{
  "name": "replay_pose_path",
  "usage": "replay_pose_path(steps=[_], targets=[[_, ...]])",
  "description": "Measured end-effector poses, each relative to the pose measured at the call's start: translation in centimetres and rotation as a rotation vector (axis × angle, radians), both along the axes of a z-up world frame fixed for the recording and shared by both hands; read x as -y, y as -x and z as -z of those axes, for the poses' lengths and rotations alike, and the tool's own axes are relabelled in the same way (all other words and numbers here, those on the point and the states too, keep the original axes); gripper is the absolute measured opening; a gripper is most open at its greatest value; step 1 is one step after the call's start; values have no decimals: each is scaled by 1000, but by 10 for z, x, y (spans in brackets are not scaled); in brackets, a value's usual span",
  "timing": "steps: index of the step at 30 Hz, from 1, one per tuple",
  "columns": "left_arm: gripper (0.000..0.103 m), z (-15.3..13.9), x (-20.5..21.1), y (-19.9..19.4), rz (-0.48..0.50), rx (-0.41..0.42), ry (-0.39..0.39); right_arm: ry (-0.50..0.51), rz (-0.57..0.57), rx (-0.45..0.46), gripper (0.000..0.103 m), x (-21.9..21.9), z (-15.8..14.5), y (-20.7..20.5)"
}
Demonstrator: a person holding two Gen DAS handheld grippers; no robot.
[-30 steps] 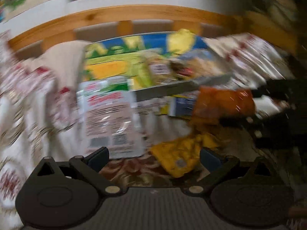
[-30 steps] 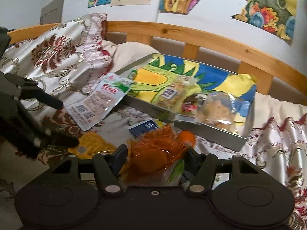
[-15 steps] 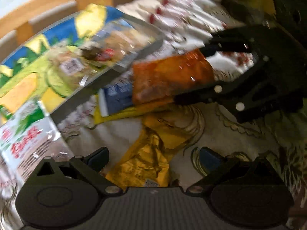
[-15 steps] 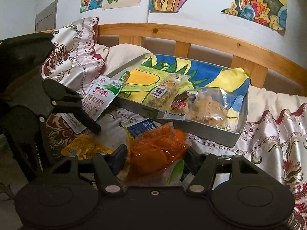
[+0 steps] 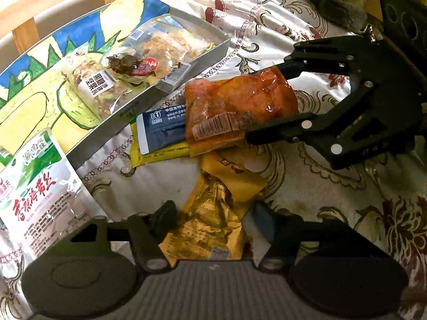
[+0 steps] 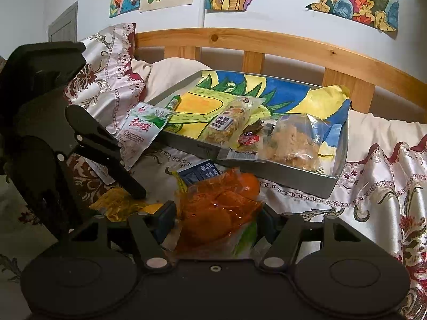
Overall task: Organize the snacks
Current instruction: 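Grasp gold foil packet with left tool while right tool holds orange packet, then carry both held packets over the metal tray and lower them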
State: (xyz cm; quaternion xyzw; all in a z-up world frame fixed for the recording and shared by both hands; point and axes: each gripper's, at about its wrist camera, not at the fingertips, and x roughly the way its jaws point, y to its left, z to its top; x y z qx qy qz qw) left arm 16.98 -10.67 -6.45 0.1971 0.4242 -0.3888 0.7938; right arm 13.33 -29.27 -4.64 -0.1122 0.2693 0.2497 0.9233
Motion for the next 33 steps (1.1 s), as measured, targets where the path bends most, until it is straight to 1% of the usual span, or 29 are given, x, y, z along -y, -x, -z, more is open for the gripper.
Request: replay_pose_path(steps=[1, 3, 5, 9, 12, 16, 21, 28, 33], targets=[[60, -1, 0, 2, 0, 1, -6, 1, 0, 1, 67, 0, 0, 0], [57, -3, 1, 7, -7, 1, -23, 4, 1, 1, 67, 0, -1, 1], [54, -5, 2, 9, -38, -20, -34, 14, -1, 4, 67, -2, -2, 2], [53, -7, 2, 15, -120, -80, -27, 35, -5, 16, 67, -4, -4, 6], [53, -7, 2, 18, -184, -101, -27, 45, -4, 25, 67, -5, -5, 9], [55, -3, 3, 17, -209, -103, -29, 68, -14, 31, 66, -8, -3, 10], [50, -4, -1, 19, -265, -121, -5, 104, -28, 37, 65, -14, 1, 13], [48, -15, -21, 37, -397, -154, 34, 174, -58, 121, 62, -24, -7, 29], [48, -23, -34, 52, -454, -130, 66, 224, -86, 171, 60, -34, -14, 43]])
